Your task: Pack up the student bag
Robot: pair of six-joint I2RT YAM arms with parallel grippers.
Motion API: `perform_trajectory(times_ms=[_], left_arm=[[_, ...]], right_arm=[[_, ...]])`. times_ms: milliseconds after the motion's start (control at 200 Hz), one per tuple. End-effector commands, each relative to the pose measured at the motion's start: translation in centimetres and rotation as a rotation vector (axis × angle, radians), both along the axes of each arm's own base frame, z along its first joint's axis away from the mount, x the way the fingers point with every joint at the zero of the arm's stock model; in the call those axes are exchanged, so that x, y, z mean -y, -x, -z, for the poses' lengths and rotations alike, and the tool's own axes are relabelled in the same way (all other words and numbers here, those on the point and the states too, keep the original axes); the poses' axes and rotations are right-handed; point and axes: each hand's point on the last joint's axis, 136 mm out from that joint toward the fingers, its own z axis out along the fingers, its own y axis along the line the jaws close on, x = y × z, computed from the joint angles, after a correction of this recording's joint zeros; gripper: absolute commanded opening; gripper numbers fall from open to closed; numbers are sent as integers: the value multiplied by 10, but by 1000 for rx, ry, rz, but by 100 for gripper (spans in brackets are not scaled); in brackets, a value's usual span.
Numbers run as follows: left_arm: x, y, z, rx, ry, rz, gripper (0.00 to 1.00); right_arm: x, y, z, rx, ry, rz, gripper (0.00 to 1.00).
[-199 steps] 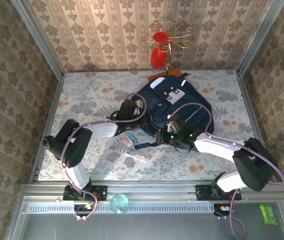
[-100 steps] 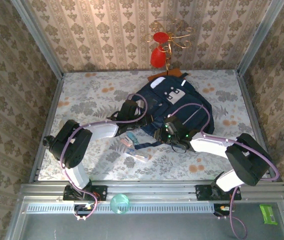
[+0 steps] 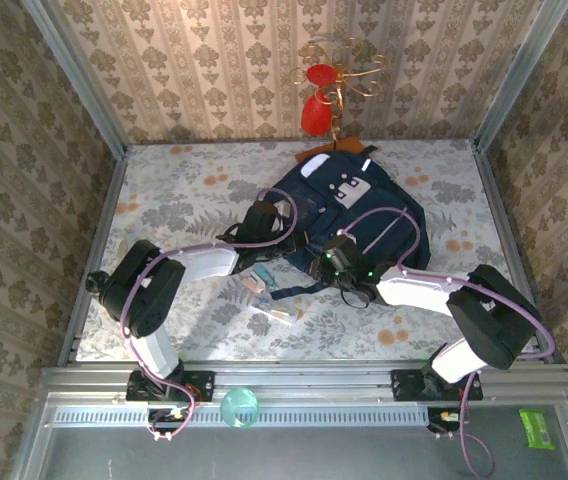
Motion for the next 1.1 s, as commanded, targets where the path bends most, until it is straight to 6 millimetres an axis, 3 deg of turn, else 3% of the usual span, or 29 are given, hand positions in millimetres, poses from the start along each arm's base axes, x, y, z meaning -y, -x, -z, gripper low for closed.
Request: perform_trajectory(times_ms=[0, 130, 270, 540, 735, 1100], left_arm=[[2, 12, -6, -4, 1, 38, 0], [3, 13, -5, -5, 2, 42, 0], [3, 13, -4, -6, -2, 43, 0], [4, 13, -3, -7, -2, 44, 0], [4, 12, -1, -8, -6, 45, 0], [0, 5, 4, 0, -38, 28, 0]], right_arm=[[35, -24, 4, 85, 114, 161, 37], [27, -29, 0, 145, 77, 130, 36], [21, -35, -17, 247, 29, 98, 31], [16, -31, -31, 310, -29, 61, 18], [26, -21, -27, 294, -33, 83, 7], [55, 9, -16, 170, 33, 136, 0]])
